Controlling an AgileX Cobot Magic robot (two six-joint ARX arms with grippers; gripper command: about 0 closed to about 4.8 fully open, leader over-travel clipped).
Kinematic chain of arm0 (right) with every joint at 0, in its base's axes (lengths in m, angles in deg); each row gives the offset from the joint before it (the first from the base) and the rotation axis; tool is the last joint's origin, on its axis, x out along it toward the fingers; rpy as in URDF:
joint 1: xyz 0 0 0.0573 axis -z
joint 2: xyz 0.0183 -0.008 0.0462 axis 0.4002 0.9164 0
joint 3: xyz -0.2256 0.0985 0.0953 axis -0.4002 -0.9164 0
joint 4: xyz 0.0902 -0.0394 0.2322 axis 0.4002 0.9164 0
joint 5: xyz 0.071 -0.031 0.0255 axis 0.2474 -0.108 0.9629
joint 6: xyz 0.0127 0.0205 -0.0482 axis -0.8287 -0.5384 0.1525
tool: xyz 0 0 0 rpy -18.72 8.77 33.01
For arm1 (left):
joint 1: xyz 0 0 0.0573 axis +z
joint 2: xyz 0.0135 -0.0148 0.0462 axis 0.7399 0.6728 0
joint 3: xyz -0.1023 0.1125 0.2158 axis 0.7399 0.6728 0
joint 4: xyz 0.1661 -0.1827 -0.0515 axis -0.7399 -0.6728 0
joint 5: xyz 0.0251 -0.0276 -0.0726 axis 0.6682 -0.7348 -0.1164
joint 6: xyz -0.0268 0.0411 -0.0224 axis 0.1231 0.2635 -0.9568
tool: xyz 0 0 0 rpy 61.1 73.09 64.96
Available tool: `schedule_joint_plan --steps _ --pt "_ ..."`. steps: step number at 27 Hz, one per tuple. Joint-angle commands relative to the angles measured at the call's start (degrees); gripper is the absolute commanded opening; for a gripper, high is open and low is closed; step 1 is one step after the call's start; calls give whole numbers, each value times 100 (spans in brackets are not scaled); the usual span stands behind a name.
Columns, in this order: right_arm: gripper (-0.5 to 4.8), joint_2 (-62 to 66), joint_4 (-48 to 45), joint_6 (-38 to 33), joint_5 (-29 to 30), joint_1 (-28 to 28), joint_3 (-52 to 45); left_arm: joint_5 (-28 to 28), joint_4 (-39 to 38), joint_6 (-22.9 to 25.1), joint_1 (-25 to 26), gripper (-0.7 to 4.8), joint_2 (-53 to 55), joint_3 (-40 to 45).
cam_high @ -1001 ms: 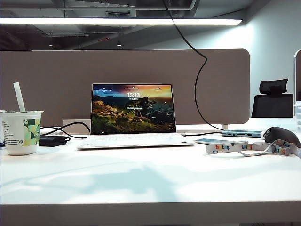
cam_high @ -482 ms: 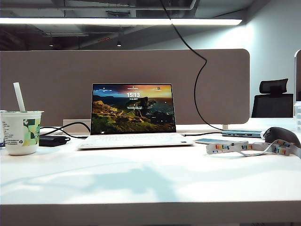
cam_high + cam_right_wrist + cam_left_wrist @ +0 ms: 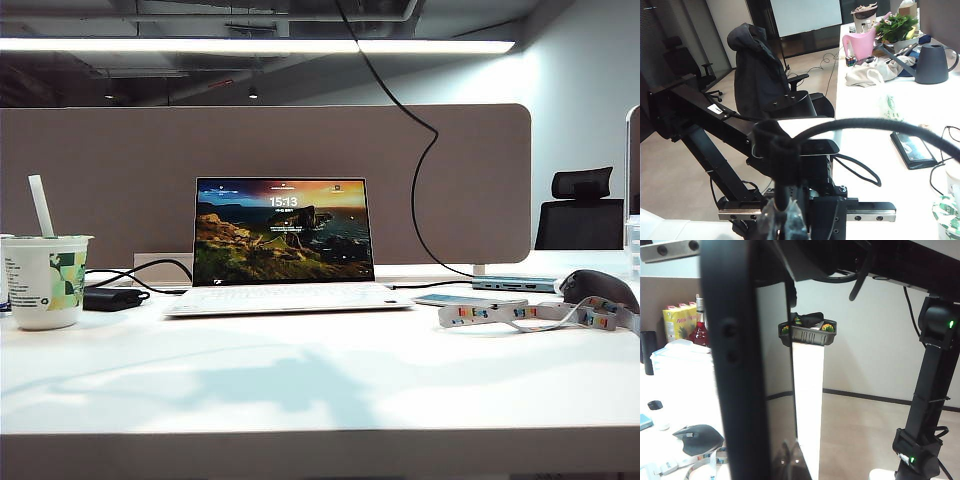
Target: Pick up the black phone, pick up the charger plug, insert the charger plug into the phone's charging port, and finally place the connected phone back on the desk.
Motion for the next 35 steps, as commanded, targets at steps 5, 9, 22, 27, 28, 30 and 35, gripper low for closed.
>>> schedule_joint_plan --steps 5,9,22,27,28,30,35 --pt "-7 -26 28 39 31 -7 28 0 232 -9 0 -6 -35 -55" --pt "-8 -31 28 39 35 9 28 0 232 -9 0 -6 -33 -55" --pt "-8 -33 31 39 35 28 28 0 232 -9 0 -6 -33 -55" --pt "-7 -33 35 39 33 24 28 0 232 -9 0 -6 -33 -55" --pt "-8 -33 44 39 28 22 28 0 232 -9 0 -6 -33 -55" --pt "-8 -33 83 83 22 22 28 0 232 -11 0 -6 -33 -55" --pt "-8 -33 546 551 -136 -66 28 0 232 -63 0 -6 -33 -55"
